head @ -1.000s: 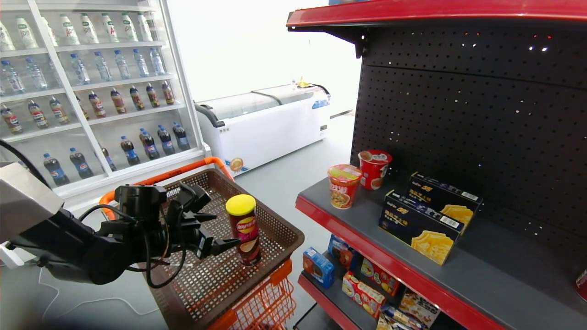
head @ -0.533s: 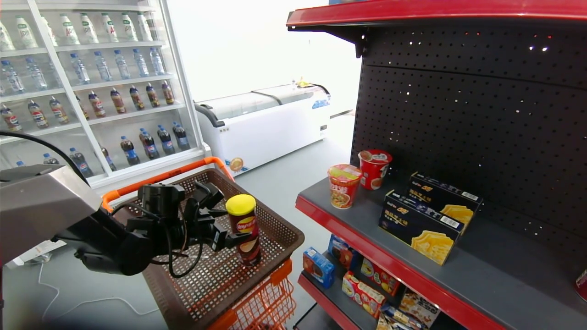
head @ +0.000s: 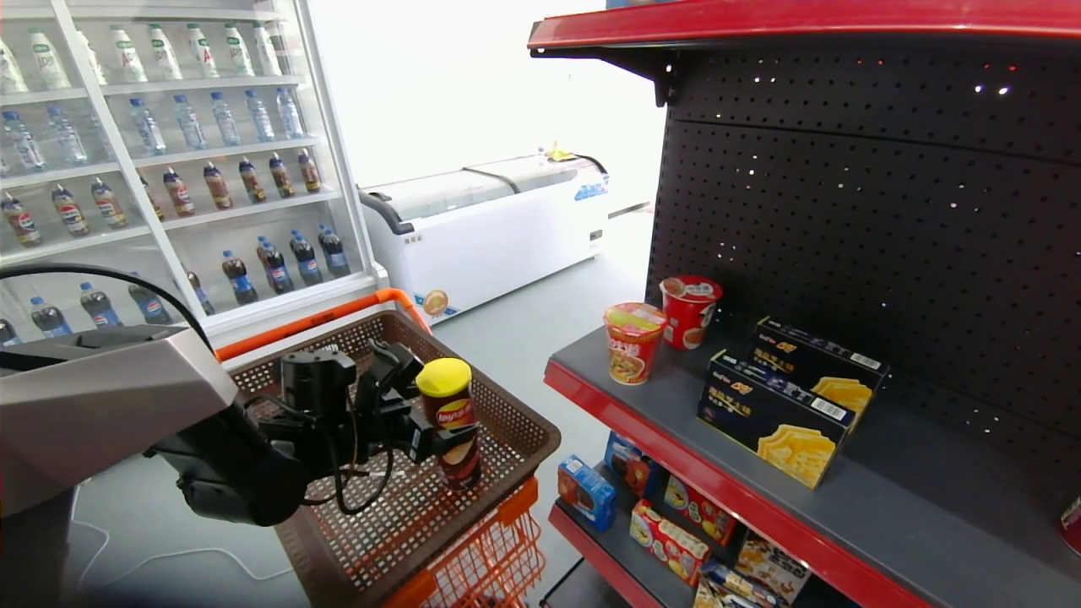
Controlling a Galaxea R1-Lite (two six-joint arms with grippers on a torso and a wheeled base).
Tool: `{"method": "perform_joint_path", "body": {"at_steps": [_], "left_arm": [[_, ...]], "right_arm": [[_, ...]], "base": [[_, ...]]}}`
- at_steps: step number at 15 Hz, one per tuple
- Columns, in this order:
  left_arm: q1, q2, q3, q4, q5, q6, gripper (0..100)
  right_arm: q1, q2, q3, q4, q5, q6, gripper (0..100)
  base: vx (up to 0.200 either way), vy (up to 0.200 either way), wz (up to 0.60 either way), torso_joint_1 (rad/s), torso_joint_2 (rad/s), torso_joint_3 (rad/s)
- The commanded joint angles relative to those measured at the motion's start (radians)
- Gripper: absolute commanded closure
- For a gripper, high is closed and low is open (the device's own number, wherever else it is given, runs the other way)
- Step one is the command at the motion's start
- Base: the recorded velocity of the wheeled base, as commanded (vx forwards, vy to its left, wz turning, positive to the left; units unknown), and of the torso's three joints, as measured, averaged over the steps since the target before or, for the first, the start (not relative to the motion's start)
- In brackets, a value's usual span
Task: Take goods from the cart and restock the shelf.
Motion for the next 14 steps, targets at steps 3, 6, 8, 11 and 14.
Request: {"method": "perform_joint_path", "body": {"at_steps": [3, 6, 8, 11, 14], "left_arm": [[-0.035, 0.043, 0.004, -0.050, 0.006, -0.055, 0], [-0.037, 0.068, 0.007, -0.053, 0.006, -0.057, 0], [-0.035, 0.086, 0.004, -0.079, 0.006, -0.059, 0], [-0.034, 0.106, -0.003, -0.107, 0.005, -0.059, 0], [-0.028, 0.109, -0.011, -0.107, 0.005, -0.059, 0]], "right_arm": [[0.000, 0.001, 0.000, 0.001, 0.000, 0.000, 0], [0.000, 0.001, 0.000, 0.001, 0.000, 0.000, 0], [0.001, 0.001, 0.000, 0.000, 0.000, -0.001, 0], [0.000, 0.001, 0.000, 0.001, 0.000, 0.000, 0], [0.001, 0.001, 0.000, 0.000, -0.001, 0.000, 0]], "base": [[0.000, 0.000, 0.00, 0.000, 0.00, 0.000], [0.000, 0.000, 0.00, 0.000, 0.00, 0.000], [0.000, 0.000, 0.00, 0.000, 0.00, 0.000], [0.000, 0.000, 0.00, 0.000, 0.00, 0.000], [0.000, 0.000, 0.00, 0.000, 0.00, 0.000]]}}
